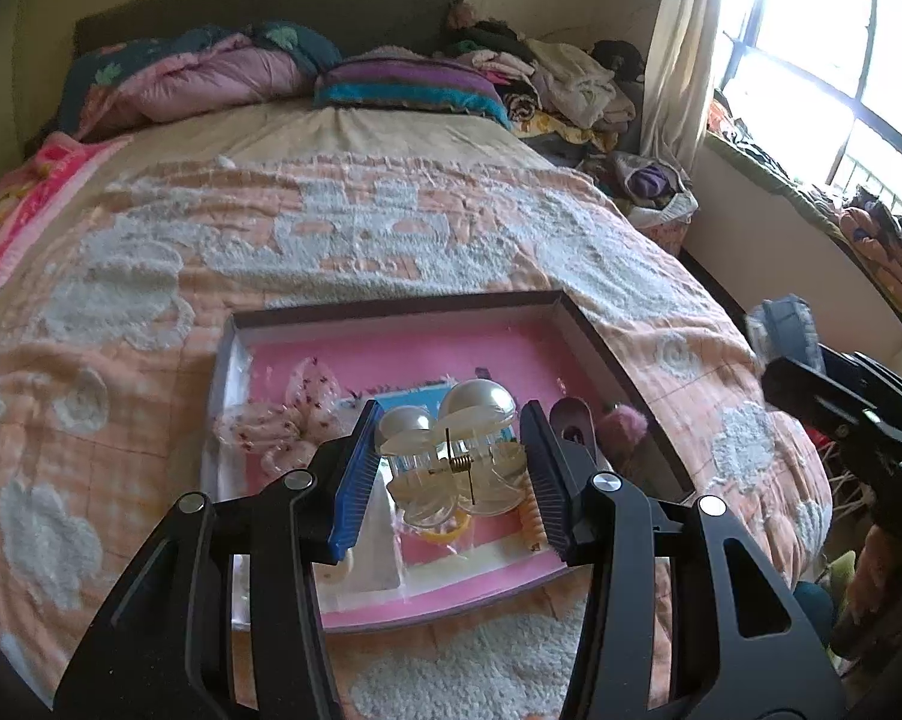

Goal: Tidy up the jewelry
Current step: 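Carry the clear claw clip and blue case into the box and release both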

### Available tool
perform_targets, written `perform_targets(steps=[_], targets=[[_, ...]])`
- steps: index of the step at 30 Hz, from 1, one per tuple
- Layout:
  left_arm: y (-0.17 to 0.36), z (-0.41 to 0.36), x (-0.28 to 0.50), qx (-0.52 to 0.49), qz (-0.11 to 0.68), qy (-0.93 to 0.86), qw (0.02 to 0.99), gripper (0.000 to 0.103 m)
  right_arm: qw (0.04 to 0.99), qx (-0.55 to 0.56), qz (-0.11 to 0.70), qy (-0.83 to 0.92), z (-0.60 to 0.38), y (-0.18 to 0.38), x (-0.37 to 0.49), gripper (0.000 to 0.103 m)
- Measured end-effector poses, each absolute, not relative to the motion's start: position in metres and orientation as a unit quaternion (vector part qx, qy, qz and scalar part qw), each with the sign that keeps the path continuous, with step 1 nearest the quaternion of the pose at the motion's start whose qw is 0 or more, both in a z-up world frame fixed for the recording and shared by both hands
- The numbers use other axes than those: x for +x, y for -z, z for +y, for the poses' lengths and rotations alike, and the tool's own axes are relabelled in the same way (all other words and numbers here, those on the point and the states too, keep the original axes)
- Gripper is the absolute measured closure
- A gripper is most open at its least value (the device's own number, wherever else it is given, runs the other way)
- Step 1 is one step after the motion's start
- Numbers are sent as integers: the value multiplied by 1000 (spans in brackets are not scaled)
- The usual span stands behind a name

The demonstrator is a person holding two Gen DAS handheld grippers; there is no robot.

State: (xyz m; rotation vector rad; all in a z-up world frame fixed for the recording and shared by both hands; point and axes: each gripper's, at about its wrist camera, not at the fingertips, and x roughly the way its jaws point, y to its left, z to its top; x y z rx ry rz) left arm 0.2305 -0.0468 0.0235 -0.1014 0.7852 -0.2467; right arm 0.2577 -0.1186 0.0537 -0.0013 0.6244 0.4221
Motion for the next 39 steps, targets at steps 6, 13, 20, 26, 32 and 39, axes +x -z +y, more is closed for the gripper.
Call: perform_targets(steps=[6,13,20,26,32,39], targets=[[0,-53,239,-51,404,128,904,65,915,-18,346,-207,-104,-18,280,62],[27,-51,246,-50,432,122,892,65,902,-23,382,-198,-99,24,297,62],[39,-52,250,-47,445,117,887,64,901,-27,392,-185,-97,43,301,60],[38,-51,246,-42,443,112,889,63,905,-3,386,-179,-105,40,295,47],[31,-51,242,-40,436,112,892,54,913,1,368,-176,-111,24,277,36],[14,-48,227,-42,423,112,898,42,924,3,345,-167,-119,-1,251,18]])
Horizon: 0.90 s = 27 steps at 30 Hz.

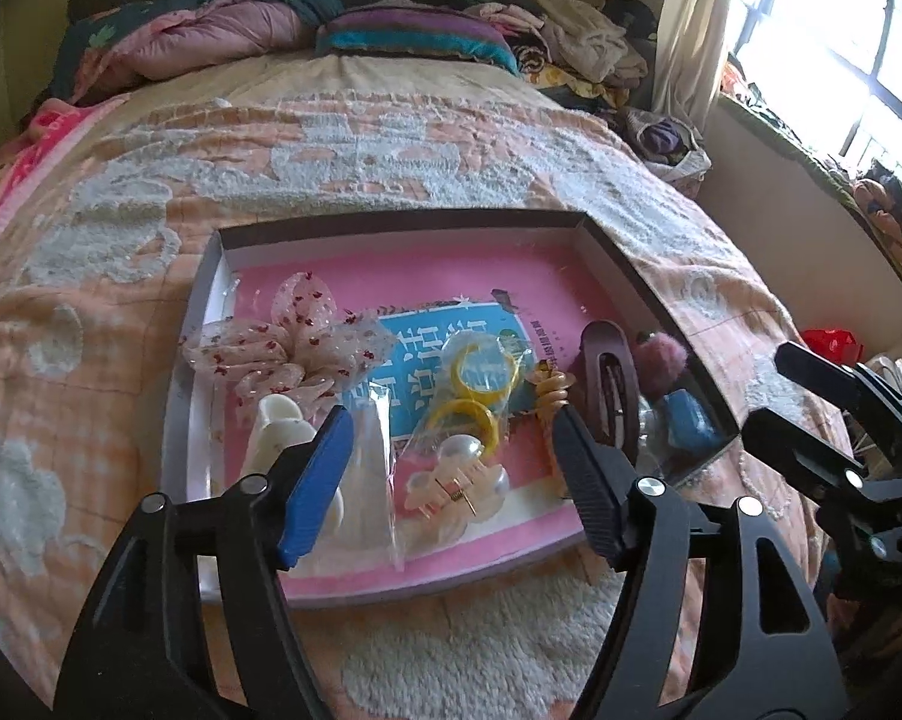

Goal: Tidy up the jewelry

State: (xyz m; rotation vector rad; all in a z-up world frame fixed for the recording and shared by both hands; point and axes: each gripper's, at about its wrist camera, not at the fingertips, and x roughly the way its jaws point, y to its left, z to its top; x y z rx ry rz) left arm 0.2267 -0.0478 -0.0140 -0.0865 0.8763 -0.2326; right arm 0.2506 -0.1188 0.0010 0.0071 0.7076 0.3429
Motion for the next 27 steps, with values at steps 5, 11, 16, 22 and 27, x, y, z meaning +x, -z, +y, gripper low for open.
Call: perform_targets(steps=[5,11,16,22,27], targets=[[-7,-42,208,-42,401,109,909,31,933,5,322,-162,-122,-21,227,7],[-35,-37,172,-47,365,99,924,14,939,5,297,-172,-122,-41,197,6],[-59,-35,141,-37,334,82,938,10,943,-6,280,-180,-118,-52,169,4],[-61,-24,106,-54,333,71,939,10,948,-14,262,-179,-117,-56,138,4],[-49,-22,86,-60,345,52,935,10,948,-11,264,-176,-118,-50,123,4]])
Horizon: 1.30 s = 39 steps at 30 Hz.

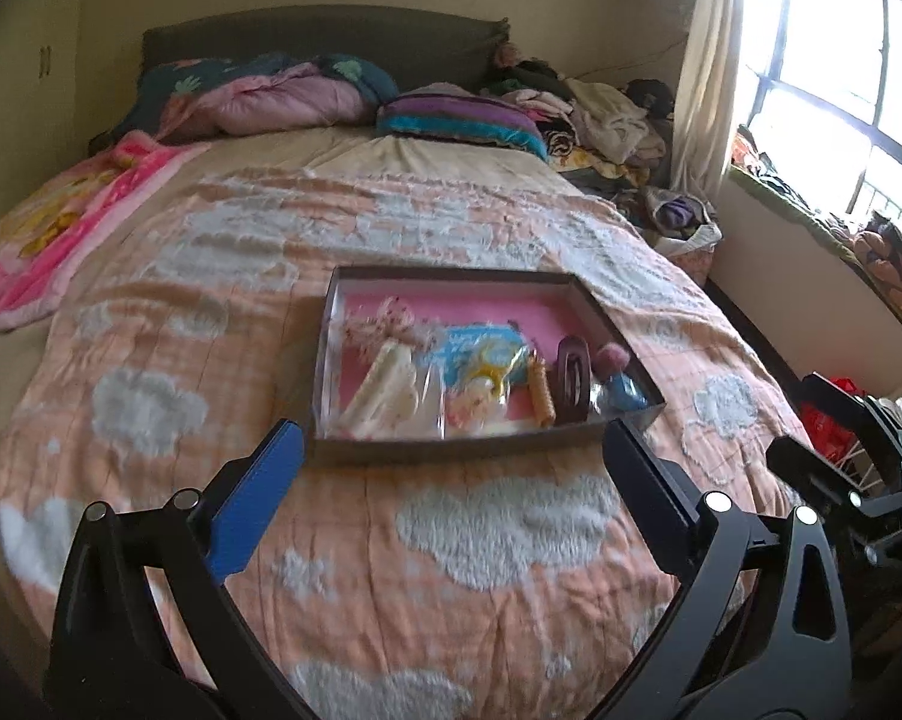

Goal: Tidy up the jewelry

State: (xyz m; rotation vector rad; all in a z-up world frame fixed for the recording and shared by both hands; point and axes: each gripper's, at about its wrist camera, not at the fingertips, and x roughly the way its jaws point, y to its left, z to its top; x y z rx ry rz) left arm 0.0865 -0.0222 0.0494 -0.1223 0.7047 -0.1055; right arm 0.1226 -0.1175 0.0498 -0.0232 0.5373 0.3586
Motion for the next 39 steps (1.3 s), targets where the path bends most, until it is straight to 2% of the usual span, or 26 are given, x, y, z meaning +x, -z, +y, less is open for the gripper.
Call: perform_targets(steps=[12,39], targets=[[-27,-34,60,-45,364,44,929,10,941,9,294,-167,-124,-33,108,4],[-34,-38,55,-38,356,34,933,10,940,8,296,-169,-121,-33,106,4]])
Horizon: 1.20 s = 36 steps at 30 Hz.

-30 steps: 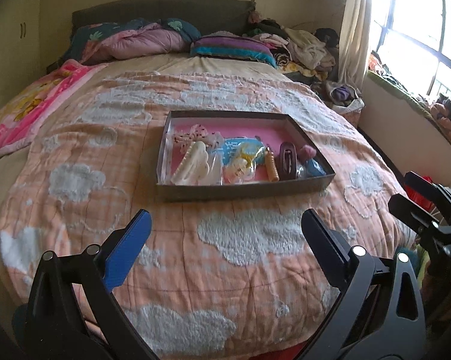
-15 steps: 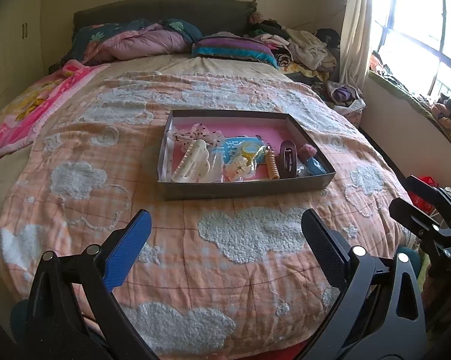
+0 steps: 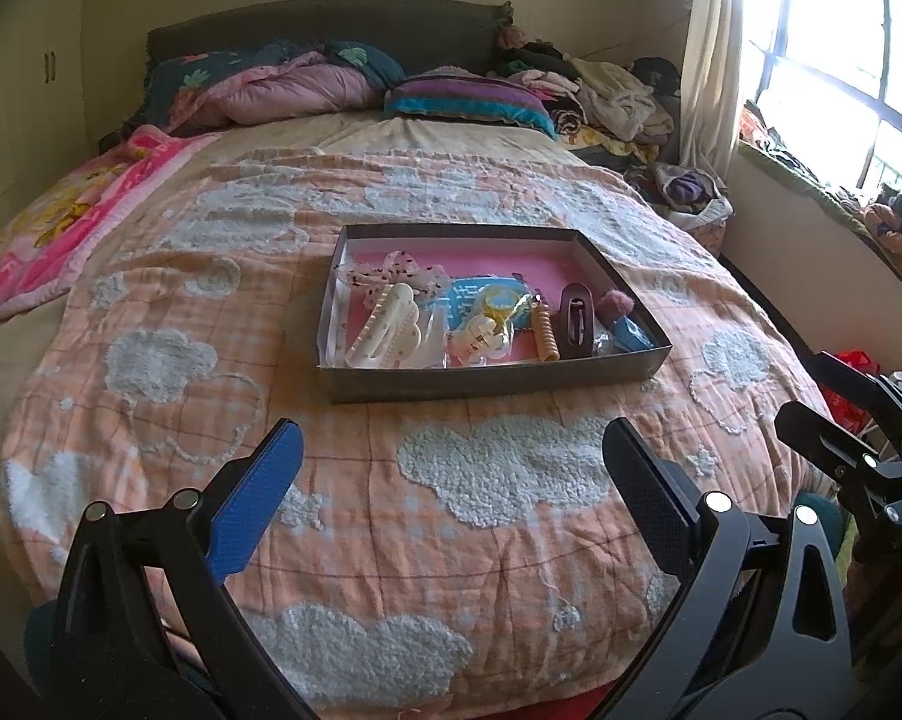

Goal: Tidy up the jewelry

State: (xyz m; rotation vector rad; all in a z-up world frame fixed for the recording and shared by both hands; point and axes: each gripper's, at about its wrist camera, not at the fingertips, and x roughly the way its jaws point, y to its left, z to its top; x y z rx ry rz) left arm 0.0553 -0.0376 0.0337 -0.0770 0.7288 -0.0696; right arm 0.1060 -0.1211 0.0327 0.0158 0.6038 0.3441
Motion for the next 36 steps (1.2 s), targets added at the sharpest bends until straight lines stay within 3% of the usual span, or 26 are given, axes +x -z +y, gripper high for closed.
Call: perform_targets(steps=[36], targets=[[-37,-37,53,-34,354,28,934,10,940,2,293,-173,-115,-35,101,4]])
